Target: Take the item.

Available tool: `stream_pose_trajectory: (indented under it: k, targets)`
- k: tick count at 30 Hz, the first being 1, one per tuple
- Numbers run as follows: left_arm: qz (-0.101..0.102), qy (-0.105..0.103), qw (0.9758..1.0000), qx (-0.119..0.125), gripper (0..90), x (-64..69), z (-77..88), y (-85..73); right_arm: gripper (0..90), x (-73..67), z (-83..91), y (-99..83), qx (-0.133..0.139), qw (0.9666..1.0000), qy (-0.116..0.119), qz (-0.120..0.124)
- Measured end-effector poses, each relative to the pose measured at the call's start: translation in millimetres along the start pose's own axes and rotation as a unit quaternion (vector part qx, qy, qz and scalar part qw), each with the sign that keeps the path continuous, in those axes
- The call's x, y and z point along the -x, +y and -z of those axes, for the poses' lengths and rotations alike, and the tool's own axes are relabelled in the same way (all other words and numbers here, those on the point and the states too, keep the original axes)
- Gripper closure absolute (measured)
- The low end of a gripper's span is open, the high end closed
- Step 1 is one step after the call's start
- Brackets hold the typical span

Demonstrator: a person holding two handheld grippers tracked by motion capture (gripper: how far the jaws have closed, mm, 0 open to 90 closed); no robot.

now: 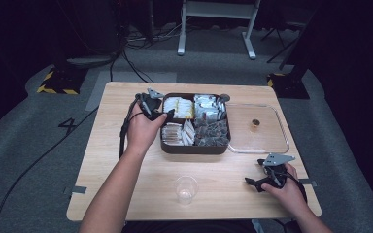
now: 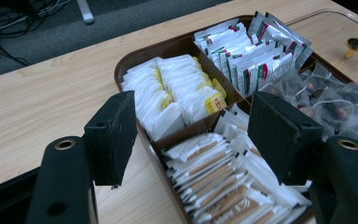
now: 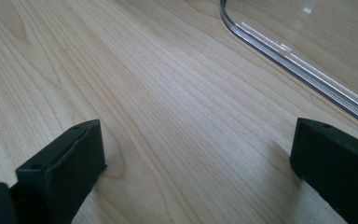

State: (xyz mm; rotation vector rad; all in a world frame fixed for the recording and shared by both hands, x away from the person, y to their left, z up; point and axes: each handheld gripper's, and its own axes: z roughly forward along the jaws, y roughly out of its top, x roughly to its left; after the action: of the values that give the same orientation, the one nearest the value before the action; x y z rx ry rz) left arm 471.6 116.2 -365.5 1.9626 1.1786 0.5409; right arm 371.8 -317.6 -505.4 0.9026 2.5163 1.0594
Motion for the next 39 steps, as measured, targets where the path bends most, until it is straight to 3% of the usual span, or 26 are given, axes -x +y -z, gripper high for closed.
stream_pose_trajectory:
  k: [11, 16, 26, 30, 34, 39]
  targets:
    - [0.012, -0.011, 0.9998, -0.009, 36.0, 1.3, -35.0, 16.7, 3.1, 0.3, -0.1, 0.1, 0.000, 1.0000, 0.001, 0.001]
    - [0.000, -0.008, 0.9997, -0.023, 36.0, 4.2, -48.7, 24.8, 3.1, 0.3, -0.1, 0.1, 0.000, 1.0000, 0.001, 0.002]
    - [0.007, -0.011, 0.9983, -0.057, 39.2, 2.0, -79.1, 28.8, 3.1, 0.3, -0.1, 0.1, 0.000, 1.0000, 0.001, 0.002]
    - [0.026, -0.008, 0.9975, -0.065, 40.6, -0.5, -88.6, 28.1, 3.1, 0.2, -0.1, 0.1, 0.000, 1.0000, 0.001, 0.002]
    - [0.057, 0.012, 0.9953, -0.078, 41.7, -2.0, -97.2, 24.9, 3.1, 0.2, -0.1, 0.1, 0.000, 1.0000, 0.001, 0.001]
    - [0.065, 0.010, 0.9940, -0.087, 41.4, 0.4, -104.1, 23.4, 3.1, 0.3, -0.1, 0.1, 0.000, 1.0000, 0.001, 0.001]
